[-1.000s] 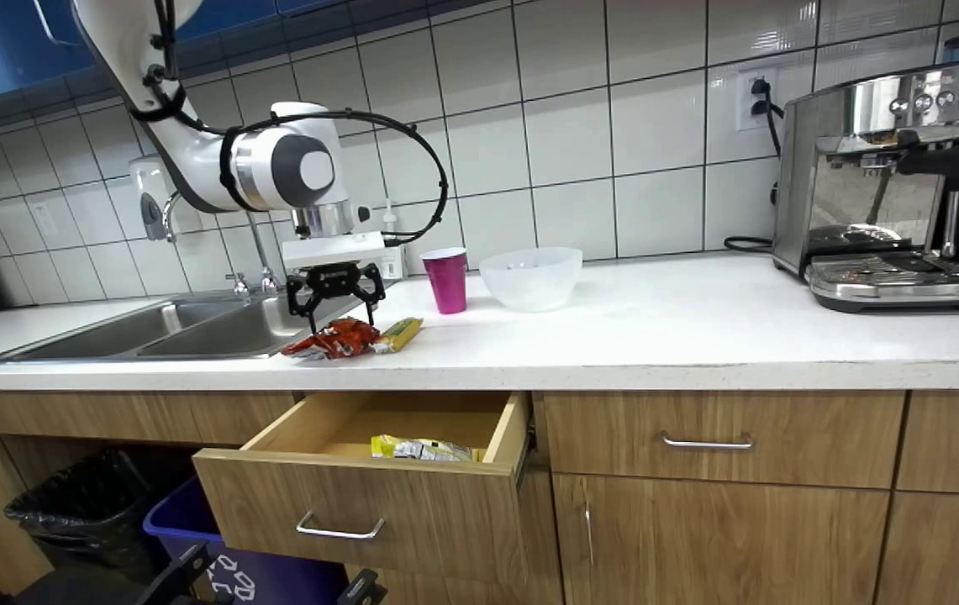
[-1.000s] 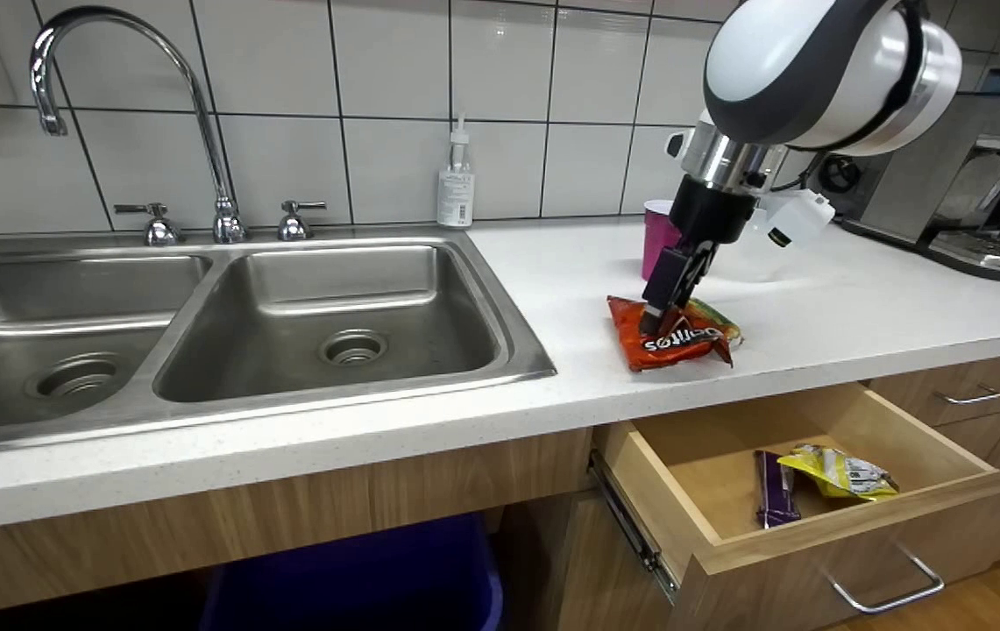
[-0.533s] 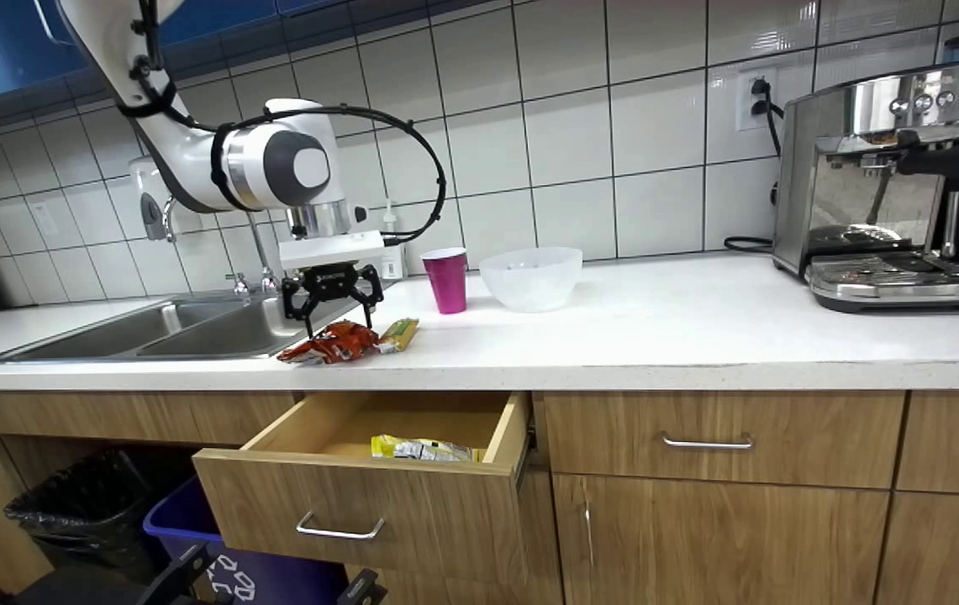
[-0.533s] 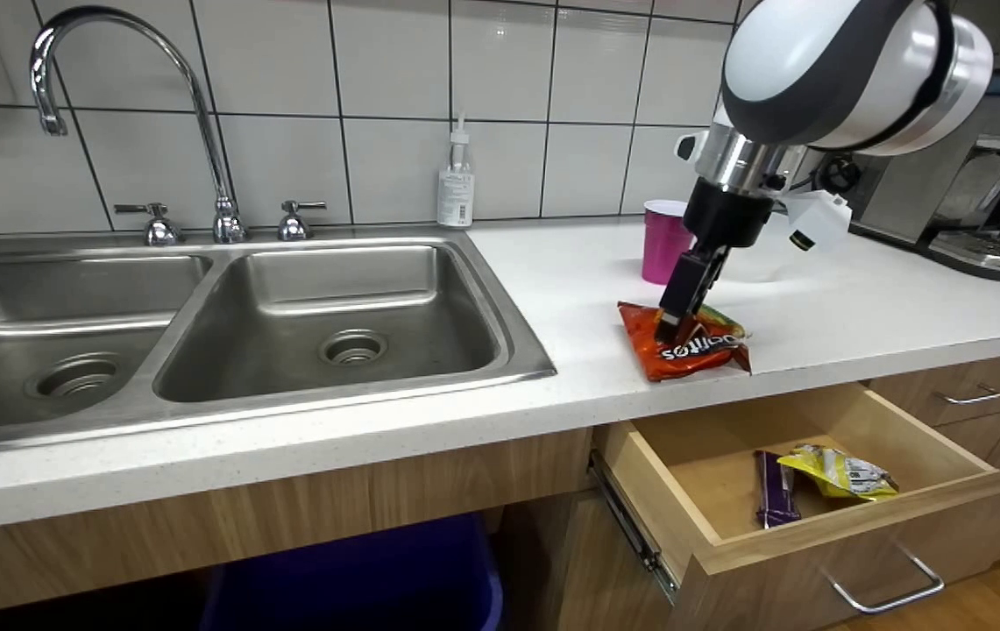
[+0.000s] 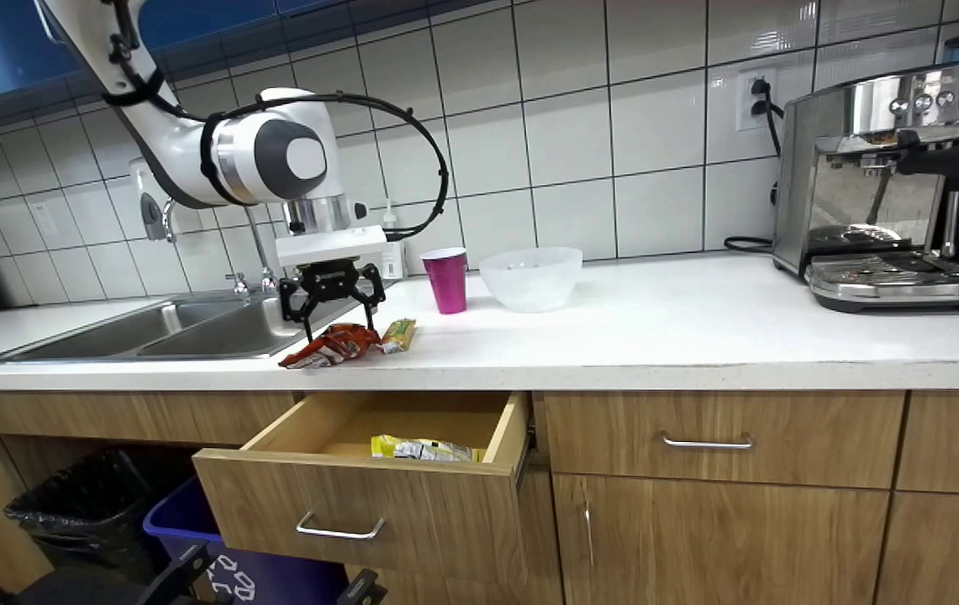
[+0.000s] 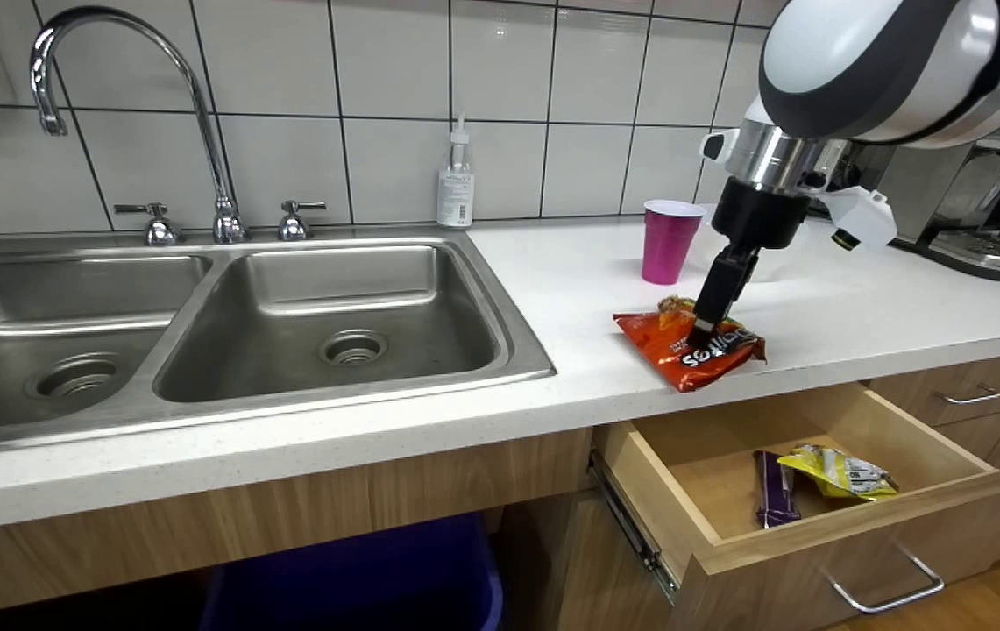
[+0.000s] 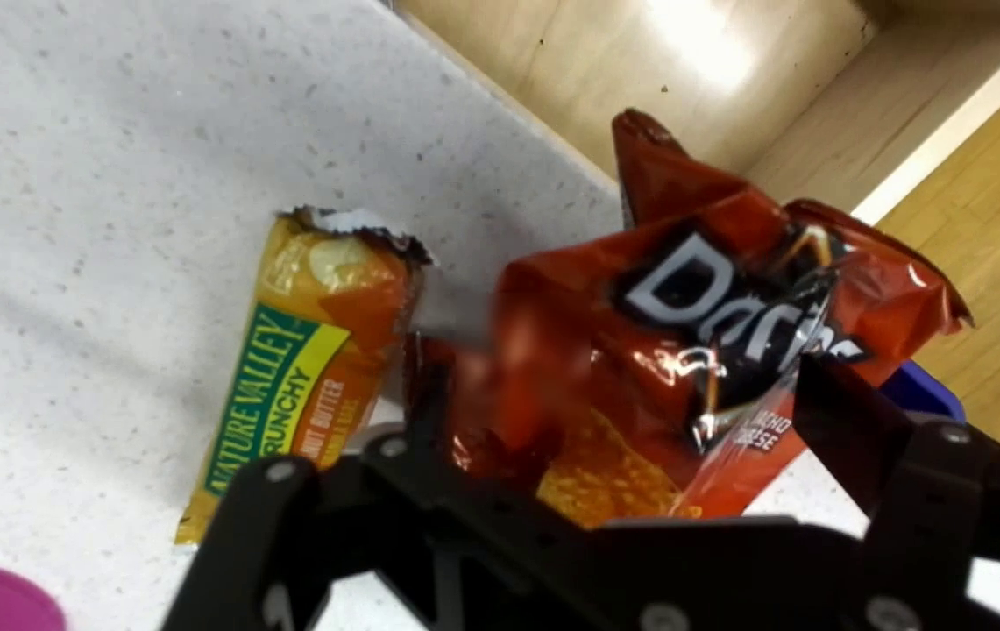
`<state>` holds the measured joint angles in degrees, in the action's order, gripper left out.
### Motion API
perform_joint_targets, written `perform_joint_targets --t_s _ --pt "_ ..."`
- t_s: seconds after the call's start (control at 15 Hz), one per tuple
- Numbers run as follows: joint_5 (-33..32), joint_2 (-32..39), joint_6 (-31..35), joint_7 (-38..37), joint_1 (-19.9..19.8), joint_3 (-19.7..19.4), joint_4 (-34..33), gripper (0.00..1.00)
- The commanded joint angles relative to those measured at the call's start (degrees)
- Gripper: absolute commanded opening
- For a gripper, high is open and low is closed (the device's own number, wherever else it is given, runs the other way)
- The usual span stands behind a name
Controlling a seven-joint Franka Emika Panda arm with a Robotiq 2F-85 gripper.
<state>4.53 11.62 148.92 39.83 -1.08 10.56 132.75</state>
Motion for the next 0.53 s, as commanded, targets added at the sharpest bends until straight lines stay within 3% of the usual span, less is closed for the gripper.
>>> perform_joint_targets --t_s 0.0,0.47 --pt "1.06 -4.39 -2.71 2.46 -0.43 -0.53 3.39 1.00" --pt "2.69 -4.75 -2.06 2.21 0.42 -0.72 2.71 1.00"
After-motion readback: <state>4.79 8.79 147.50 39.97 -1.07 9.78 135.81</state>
